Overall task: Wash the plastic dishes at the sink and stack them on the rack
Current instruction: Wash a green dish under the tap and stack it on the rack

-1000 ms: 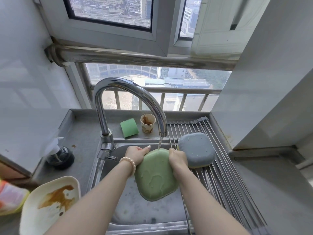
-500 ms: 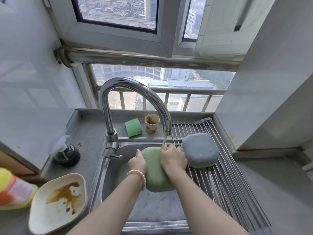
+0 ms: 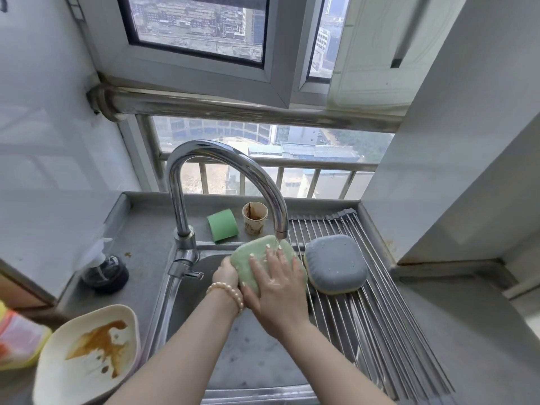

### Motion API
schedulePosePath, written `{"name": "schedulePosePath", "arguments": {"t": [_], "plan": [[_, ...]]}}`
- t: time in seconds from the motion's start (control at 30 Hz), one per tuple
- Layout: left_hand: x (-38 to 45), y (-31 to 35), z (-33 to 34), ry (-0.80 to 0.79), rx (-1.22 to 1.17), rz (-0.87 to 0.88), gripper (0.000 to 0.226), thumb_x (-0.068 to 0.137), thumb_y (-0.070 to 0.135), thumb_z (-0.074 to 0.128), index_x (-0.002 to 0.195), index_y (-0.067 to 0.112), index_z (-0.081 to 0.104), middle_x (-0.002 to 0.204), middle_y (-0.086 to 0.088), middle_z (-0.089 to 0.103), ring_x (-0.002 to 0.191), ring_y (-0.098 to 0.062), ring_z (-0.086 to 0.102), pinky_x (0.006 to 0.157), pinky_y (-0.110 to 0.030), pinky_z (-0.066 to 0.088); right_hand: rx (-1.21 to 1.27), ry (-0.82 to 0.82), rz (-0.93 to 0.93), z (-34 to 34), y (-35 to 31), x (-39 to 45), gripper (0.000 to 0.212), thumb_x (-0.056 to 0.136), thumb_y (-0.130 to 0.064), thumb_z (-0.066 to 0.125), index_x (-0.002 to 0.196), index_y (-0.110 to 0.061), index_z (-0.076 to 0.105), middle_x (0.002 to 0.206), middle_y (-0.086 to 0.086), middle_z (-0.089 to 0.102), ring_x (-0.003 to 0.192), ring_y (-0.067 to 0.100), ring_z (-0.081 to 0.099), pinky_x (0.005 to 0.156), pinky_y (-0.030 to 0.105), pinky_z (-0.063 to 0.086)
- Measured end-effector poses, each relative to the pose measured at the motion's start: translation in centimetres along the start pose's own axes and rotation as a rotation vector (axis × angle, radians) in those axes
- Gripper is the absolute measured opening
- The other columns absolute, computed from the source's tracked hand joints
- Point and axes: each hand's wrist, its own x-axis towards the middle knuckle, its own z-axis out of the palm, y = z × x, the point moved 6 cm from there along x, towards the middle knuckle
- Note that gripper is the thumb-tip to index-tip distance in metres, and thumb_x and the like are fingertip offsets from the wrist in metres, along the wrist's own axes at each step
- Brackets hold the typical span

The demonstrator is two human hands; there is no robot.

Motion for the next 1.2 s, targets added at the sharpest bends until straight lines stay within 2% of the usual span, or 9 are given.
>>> {"name": "schedulePosePath", "arguments": {"t": [0.17, 0.4, 0.47, 0.57, 0.67, 0.77, 0.87, 1.03, 1.2], "plan": [[-2.3, 0.0, 0.7, 0.059, 0.062, 0.06, 0.039, 0.092, 0.035, 0.049, 0.103, 0.0, 0.062, 0.107, -0.015, 0.066, 0.101, -0.032, 0.063, 0.094, -0.046, 0.051, 0.266, -0.191, 0.506, -0.9, 3.9, 1.2, 0.071, 0.091, -0.062, 0.037, 0.151, -0.028, 0.019, 0.151, 0.011, 0.027, 0.136, 0.033, 0.028, 0.104, 0.048, 0.033], [-4.3, 1.2, 1.3, 0.054, 0.272, 0.254, 0.051, 0.083, 0.055, 0.063, 0.085, 0.004, 0.061, 0.098, -0.012, 0.066, 0.085, -0.028, 0.061, 0.082, -0.034, 0.05, 0.781, -0.185, 0.808, 0.6, 8.3, 2.0, 0.056, 0.091, -0.061, 0.044, 0.094, -0.007, 0.061, 0.107, 0.013, 0.067, 0.099, 0.03, 0.06, 0.088, 0.036, 0.045], [-5.4, 0.8, 1.6, 0.095, 0.483, 0.409, 0.057, 0.08, 0.053, 0.067, 0.108, 0.005, 0.056, 0.112, -0.012, 0.06, 0.095, -0.027, 0.057, 0.082, -0.032, 0.045, 0.831, -0.109, 0.862, 0.2, 8.7, 2.3, 0.054, 0.095, -0.056, 0.042, 0.081, -0.008, 0.063, 0.098, 0.014, 0.068, 0.094, 0.031, 0.06, 0.086, 0.037, 0.045], [-7.0, -0.4, 2.4, 0.144, 0.774, 0.617, 0.08, 0.082, 0.055, 0.062, 0.143, 0.013, 0.031, 0.137, -0.016, 0.04, 0.124, -0.031, 0.043, 0.099, -0.038, 0.036, 0.805, -0.033, 0.903, -0.6, 9.2, 2.4, 0.051, 0.101, -0.044, 0.037, 0.097, -0.003, 0.068, 0.106, 0.016, 0.067, 0.101, 0.033, 0.059, 0.081, 0.032, 0.041], [-6.1, -1.2, 3.4, 0.053, 0.752, 0.515, 0.083, 0.091, 0.056, 0.046, 0.151, 0.008, 0.015, 0.149, -0.019, 0.031, 0.134, -0.034, 0.037, 0.105, -0.039, 0.033, 0.71, 0.067, 0.779, -2.0, 8.3, 2.3, 0.051, 0.102, -0.044, 0.032, 0.078, -0.012, 0.063, 0.091, 0.012, 0.069, 0.09, 0.031, 0.061, 0.073, 0.032, 0.038], [-3.7, -2.5, 3.3, -0.117, 0.378, -0.076, 0.114, 0.066, 0.092, 0.033, 0.136, 0.003, 0.043, 0.138, -0.02, 0.048, 0.127, -0.04, 0.045, 0.106, -0.053, 0.035, 0.557, 0.137, 0.495, -2.3, 6.5, 1.4, 0.058, 0.099, -0.053, 0.024, 0.055, -0.02, 0.041, 0.058, -0.002, 0.054, 0.061, 0.021, 0.054, 0.061, 0.03, 0.035], [-4.1, -2.1, 3.2, -0.359, 0.142, -0.453, 0.094, 0.081, 0.079, 0.034, 0.122, -0.005, 0.052, 0.12, -0.026, 0.058, 0.12, -0.045, 0.049, 0.101, -0.065, 0.029, 0.377, 0.345, 0.16, -2.9, 5.5, -0.4, 0.058, 0.097, -0.057, 0.025, 0.052, -0.02, 0.031, 0.044, -0.004, 0.042, 0.042, 0.02, 0.047, 0.044, 0.027, 0.029], [-4.2, -0.3, 2.6, -0.44, 0.223, -0.374, 0.05, 0.1, 0.039, 0.04, 0.111, -0.007, 0.056, 0.087, -0.027, 0.067, 0.076, -0.038, 0.066, 0.083, -0.05, 0.045, 0.234, 0.447, -0.381, -2.7, 2.7, -2.3, 0.054, 0.101, -0.041, 0.04, 0.055, -0.013, 0.045, 0.056, 0.002, 0.046, 0.05, 0.021, 0.044, 0.046, 0.03, 0.031], [-3.7, 0.0, 2.5, -0.492, 0.057, -0.195, 0.054, 0.101, 0.045, 0.034, 0.11, -0.001, 0.06, 0.089, -0.024, 0.07, 0.078, -0.037, 0.068, 0.076, -0.05, 0.047, 0.298, -0.139, -0.249, -0.3, 2.5, -2.2, 0.085, 0.094, -0.066, 0.009, 0.078, -0.007, 0.068, 0.095, 0.007, 0.068, 0.089, 0.027, 0.061, 0.078, 0.036, 0.05]]}}
